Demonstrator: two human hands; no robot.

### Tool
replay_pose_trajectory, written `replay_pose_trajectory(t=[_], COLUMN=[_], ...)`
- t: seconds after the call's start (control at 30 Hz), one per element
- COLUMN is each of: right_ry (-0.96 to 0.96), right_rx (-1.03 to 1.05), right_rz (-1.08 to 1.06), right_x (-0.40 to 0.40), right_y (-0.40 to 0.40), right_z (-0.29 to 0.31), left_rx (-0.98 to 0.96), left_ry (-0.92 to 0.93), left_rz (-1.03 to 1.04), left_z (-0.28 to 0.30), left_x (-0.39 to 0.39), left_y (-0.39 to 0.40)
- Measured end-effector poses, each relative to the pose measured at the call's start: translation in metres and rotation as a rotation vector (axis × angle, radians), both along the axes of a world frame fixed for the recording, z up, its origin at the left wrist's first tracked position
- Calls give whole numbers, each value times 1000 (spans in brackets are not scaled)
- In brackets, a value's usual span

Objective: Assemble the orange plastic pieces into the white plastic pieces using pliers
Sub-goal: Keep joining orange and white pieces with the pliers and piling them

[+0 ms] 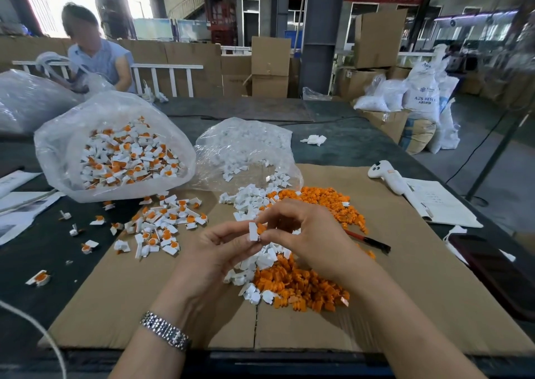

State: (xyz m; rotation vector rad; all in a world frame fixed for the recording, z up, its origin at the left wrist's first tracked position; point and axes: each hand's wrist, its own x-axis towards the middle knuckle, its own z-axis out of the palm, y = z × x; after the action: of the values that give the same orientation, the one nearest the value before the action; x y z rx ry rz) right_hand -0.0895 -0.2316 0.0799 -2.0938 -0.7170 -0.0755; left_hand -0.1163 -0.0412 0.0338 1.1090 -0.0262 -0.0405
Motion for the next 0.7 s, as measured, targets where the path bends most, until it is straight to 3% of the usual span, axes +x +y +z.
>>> replay_pose_trajectory(t=[0.23,0.7], right_ry=[-76,-29], right_rx=[1,42], right_rz=[4,24], right_x=[1,2], right_y=[4,4], right_z=[-1,-6], left_rx=[15,-25], left_ry=[-22,29], left_rz=[43,7], left_z=[-1,3], left_x=[-1,-5], left_y=[0,3])
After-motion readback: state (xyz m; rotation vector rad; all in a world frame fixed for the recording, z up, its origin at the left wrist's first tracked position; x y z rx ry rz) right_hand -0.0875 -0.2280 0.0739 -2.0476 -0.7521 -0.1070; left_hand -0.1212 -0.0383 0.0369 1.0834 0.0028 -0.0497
